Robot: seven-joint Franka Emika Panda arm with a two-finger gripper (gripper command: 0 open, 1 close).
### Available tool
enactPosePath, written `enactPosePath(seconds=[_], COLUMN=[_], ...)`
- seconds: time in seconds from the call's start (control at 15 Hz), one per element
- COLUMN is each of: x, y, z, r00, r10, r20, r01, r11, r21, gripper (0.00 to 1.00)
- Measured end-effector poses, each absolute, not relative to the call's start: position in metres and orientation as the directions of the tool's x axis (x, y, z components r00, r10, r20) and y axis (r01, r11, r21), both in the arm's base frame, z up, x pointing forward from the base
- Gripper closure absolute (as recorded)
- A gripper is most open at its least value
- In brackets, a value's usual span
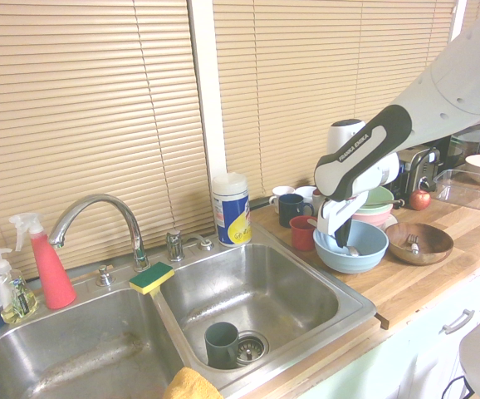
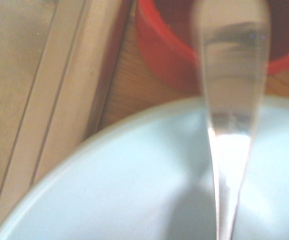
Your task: Put the spoon into the sink
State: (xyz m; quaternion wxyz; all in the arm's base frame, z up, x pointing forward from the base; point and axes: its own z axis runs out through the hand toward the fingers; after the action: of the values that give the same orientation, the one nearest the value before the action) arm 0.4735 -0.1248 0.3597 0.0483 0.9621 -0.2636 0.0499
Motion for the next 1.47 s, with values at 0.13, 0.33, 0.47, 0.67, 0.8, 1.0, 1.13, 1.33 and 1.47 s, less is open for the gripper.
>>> enactPosePath(seconds=[0.13, 0.33, 0.47, 0.67, 0.8, 1.0, 1.13, 1.33, 1.47], x=[0.479, 0.482, 0.481, 0.479, 0.475, 0.468, 0.463, 0.452, 0.448], y=[-0.126, -0.127, -0.131, -0.135, -0.135, -0.127, -0.109, -0.045, 0.022], z=[0.360, 0.361, 0.362, 0.377, 0.397, 0.426, 0.450, 0.490, 0.490], r00=[0.858, 0.858, 0.857, 0.853, 0.850, 0.850, 0.860, 0.881, 0.897], r10=[-0.500, -0.500, -0.502, -0.503, -0.501, -0.490, -0.463, -0.397, -0.343], r20=[0.114, 0.116, 0.118, 0.137, 0.162, 0.192, 0.214, 0.256, 0.280], r01=[-0.509, -0.509, -0.511, -0.513, -0.510, -0.499, -0.473, -0.415, -0.377], r11=[-0.858, -0.858, -0.857, -0.858, -0.860, -0.866, -0.881, -0.910, -0.923], r21=[0.071, 0.071, 0.068, 0.041, 0.018, 0.001, -0.005, 0.017, 0.077], gripper=[1.00, 1.00, 1.00, 1.00, 1.00, 1.00, 1.00, 1.00, 1.00])
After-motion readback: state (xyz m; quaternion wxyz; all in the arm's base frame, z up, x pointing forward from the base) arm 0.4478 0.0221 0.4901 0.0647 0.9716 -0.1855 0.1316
